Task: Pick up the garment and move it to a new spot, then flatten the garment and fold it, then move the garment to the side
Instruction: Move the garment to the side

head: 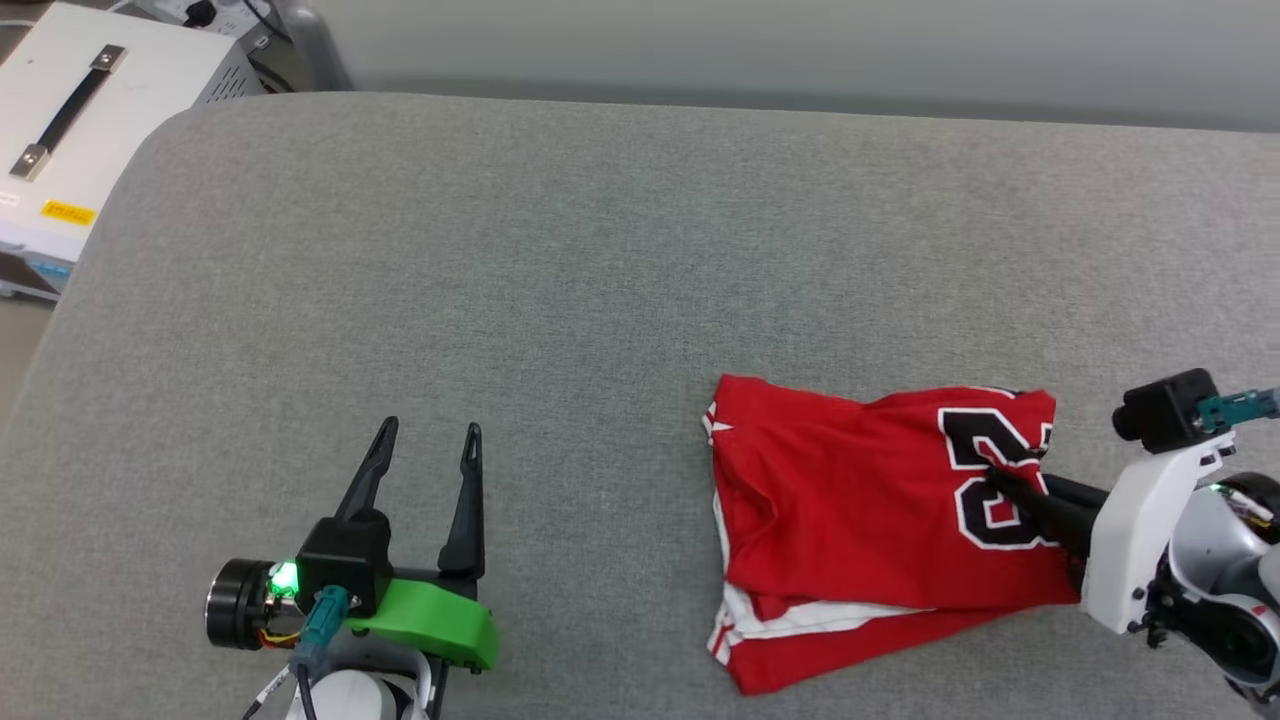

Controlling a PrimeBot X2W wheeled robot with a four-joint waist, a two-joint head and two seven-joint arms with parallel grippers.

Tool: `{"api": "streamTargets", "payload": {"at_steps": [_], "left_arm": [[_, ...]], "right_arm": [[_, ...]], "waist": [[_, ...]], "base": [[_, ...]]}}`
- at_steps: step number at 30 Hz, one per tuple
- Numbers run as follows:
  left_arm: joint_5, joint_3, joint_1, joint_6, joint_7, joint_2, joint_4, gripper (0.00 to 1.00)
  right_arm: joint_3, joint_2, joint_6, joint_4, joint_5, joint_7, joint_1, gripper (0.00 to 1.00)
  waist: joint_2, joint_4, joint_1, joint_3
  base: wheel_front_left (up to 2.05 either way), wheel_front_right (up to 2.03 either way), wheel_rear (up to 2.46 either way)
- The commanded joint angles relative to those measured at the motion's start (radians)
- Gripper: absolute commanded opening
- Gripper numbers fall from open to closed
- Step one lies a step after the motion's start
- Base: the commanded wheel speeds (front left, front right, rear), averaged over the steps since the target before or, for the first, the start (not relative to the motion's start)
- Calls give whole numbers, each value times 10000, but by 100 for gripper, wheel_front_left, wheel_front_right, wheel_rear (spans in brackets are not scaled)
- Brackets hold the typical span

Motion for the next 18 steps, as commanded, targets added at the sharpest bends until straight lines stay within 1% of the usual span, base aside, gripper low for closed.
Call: {"api": "streamTargets", "payload": {"at_steps": [1,6,11,15,18], "left_arm": [[6,68,95,38,-57,-7,-48,100],[33,150,191,38,-57,43,-138,100],[72,256,153,63,-57,127,-321,100],[123,298,-15,43,-57,229,-453,100],[168,327,-219,37,-57,317,-629,100]], "right_arm": [[-12,-287,-7,-106,-120,-123,-245,0],[-357,-1018,-7,-303,-200,-178,-484,0],[-800,-1701,-7,-294,-298,49,-771,0],[-1394,-2055,-7,-10,-384,160,-1031,0],[-1787,-2314,-7,227,-633,176,-1250,0]], "waist": [[0,-460,-1,-172],[0,-1136,-1,-165],[0,-1882,-1,132],[0,-2280,-1,495],[0,-2452,-1,916]], "base": [[0,0,0],[0,0,0],[0,0,0],[0,0,0],[0,0,0]]}}
